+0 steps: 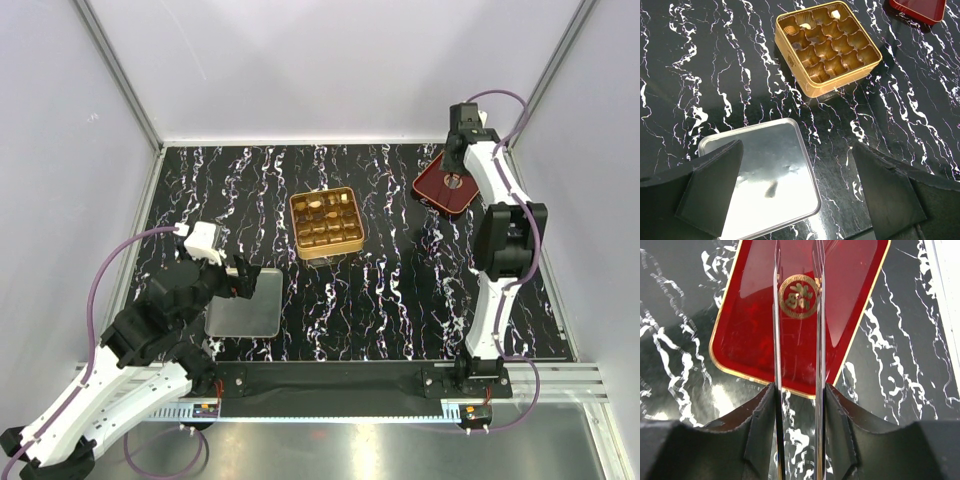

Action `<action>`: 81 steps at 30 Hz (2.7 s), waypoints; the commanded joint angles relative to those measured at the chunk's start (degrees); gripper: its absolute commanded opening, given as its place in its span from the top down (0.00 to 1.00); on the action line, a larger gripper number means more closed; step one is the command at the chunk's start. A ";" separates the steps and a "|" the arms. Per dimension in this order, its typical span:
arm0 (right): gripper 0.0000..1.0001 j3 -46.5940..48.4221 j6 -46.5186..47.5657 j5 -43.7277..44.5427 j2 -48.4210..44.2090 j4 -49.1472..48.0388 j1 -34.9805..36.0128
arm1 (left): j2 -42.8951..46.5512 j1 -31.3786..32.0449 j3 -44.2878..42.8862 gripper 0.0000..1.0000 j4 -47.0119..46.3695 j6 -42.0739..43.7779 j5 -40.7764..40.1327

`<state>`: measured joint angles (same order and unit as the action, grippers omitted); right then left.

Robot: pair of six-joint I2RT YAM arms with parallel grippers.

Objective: Pack the chocolate

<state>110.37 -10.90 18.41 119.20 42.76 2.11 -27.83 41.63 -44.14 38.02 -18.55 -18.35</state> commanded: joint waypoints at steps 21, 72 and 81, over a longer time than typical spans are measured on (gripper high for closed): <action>0.52 8.28 4.74 0.31 8.33 -7.08 -3.69 | -0.82 0.56 0.19 0.01 -1.37 -0.17 -0.20; 0.53 7.32 4.74 -5.23 9.82 -10.42 -4.57 | -2.05 0.65 0.19 0.01 -1.37 -0.18 -0.20; 0.53 8.20 5.09 -6.55 10.62 -9.63 -4.57 | -2.31 0.65 0.11 0.01 -1.37 -0.18 -0.28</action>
<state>115.83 -6.22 13.28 129.47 34.74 -2.63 -29.85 41.95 -44.07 38.04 -18.55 -18.41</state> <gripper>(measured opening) 0.479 0.988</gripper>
